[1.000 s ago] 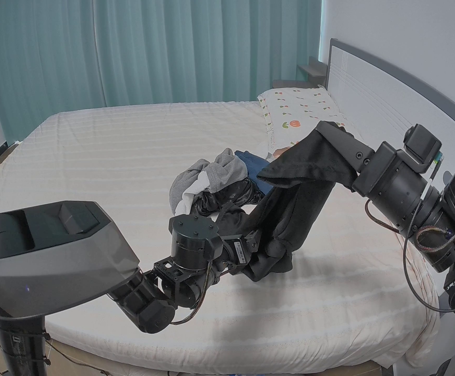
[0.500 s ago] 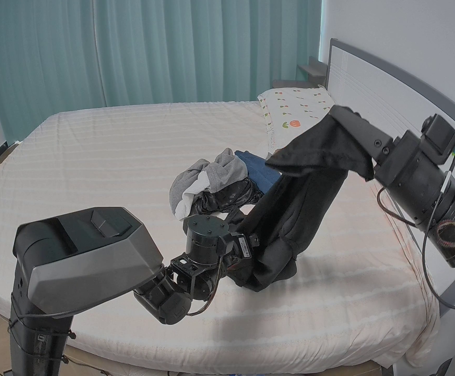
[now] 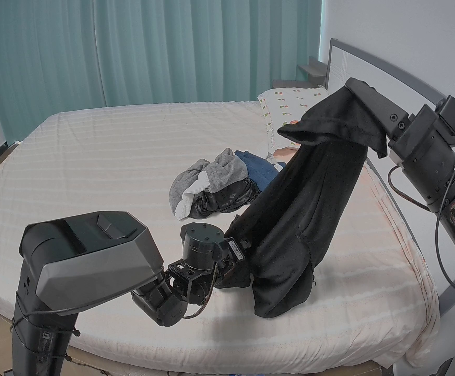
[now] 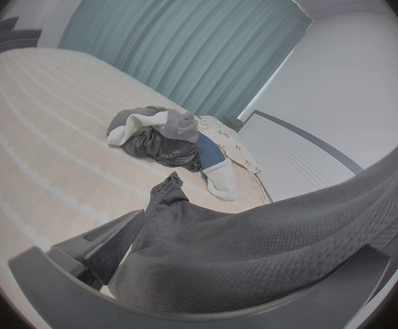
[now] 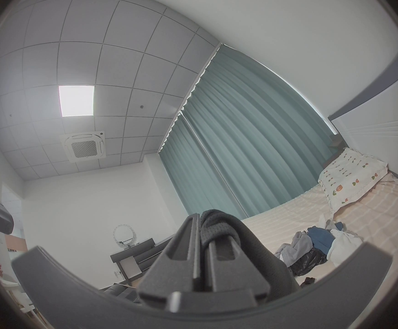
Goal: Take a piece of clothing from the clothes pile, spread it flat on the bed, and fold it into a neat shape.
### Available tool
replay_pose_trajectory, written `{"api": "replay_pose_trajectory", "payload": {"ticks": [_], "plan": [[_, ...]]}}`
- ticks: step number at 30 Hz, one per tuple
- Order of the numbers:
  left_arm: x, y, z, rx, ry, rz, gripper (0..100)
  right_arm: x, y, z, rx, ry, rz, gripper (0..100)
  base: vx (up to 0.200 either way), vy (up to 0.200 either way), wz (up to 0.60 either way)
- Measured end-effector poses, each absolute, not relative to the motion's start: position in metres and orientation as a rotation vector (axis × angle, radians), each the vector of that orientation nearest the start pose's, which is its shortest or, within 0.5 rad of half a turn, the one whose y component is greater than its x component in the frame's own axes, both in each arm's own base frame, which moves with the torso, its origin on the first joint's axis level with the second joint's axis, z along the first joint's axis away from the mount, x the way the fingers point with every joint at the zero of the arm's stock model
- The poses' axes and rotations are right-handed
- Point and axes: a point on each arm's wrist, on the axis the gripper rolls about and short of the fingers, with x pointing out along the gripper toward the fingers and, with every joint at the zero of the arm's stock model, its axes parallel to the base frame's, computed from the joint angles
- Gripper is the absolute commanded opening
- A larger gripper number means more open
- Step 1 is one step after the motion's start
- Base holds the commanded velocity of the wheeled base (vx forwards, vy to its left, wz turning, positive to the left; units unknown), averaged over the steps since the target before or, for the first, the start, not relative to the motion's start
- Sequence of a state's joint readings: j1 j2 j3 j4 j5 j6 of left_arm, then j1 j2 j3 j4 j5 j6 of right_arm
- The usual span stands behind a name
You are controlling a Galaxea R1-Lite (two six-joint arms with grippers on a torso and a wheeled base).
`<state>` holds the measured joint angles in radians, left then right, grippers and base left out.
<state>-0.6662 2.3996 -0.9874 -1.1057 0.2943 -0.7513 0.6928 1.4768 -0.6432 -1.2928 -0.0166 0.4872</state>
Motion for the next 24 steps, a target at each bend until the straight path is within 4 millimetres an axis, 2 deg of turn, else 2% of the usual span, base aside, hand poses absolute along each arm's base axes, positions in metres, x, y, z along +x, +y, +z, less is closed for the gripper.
{"api": "replay_pose_trajectory", "payload": {"ticks": [4,5,10,16,20,24], "plan": [[0.341,-0.247,0.004,-0.615,0.412,-0.23,100,0.184,0.15,0.26,0.631,-0.241,0.764,0,0.0,0.0,0.0],[0.343,-0.246,0.002,-0.619,0.417,-0.228,0,0.185,0.15,0.258,0.635,-0.232,0.765,0,0.0,0.0,0.0],[0.349,-0.243,-0.004,-0.708,0.458,-0.24,0,0.191,0.148,0.249,0.636,-0.2,0.743,0,0.0,0.0,0.0],[0.343,-0.233,-0.005,-0.827,0.595,-0.334,0,0.199,0.146,0.233,0.658,-0.134,0.71,0,0.0,0.0,0.0],[0.339,-0.217,0.009,-0.876,0.623,-0.306,0,0.201,0.145,0.222,0.684,-0.083,0.695,0,0.0,0.0,0.0],[0.325,-0.199,0.035,-0.963,0.665,-0.306,0,0.202,0.142,0.206,0.7,-0.016,0.667,0,0.0,0.0,0.0]]}}
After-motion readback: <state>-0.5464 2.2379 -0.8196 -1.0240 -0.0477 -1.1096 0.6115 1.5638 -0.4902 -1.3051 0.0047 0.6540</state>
